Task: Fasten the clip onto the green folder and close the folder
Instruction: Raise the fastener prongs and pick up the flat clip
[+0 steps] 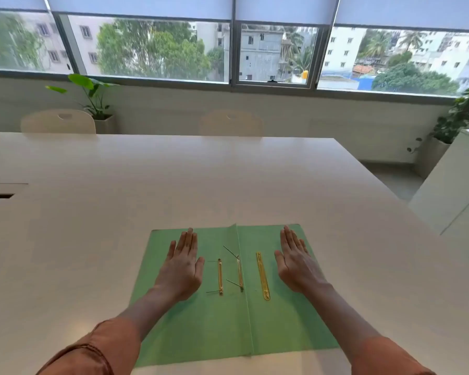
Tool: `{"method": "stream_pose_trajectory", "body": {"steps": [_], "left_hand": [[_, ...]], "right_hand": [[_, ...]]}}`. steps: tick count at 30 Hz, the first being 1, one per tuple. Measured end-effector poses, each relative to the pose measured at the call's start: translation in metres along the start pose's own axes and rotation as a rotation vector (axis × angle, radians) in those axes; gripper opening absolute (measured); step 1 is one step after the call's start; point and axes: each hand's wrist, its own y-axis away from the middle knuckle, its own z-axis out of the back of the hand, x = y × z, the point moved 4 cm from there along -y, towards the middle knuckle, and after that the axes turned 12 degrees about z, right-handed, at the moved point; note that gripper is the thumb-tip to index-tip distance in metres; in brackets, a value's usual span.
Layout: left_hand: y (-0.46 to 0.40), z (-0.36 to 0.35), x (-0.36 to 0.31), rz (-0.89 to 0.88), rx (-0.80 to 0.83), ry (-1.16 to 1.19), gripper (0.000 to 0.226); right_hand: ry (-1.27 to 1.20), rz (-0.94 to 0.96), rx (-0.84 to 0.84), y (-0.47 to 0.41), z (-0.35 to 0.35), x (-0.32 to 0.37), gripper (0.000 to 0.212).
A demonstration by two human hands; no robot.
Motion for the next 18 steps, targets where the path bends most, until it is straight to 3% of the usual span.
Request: {"method": "stream_pose_trajectory", "body": {"steps": [7, 18], "left_hand": [[0.005, -0.02, 0.008, 0.04, 0.051, -0.011, 0.071], [0.006, -0.03, 0.012, 0.041, 0.015, -0.011, 0.072]], "right_hand": [[0.065, -0.012, 0.092, 0.004, -0.018, -0.003, 0.071], [0.132, -0.009, 0.104, 0.002, -0.025, -0.008, 0.071]]}}
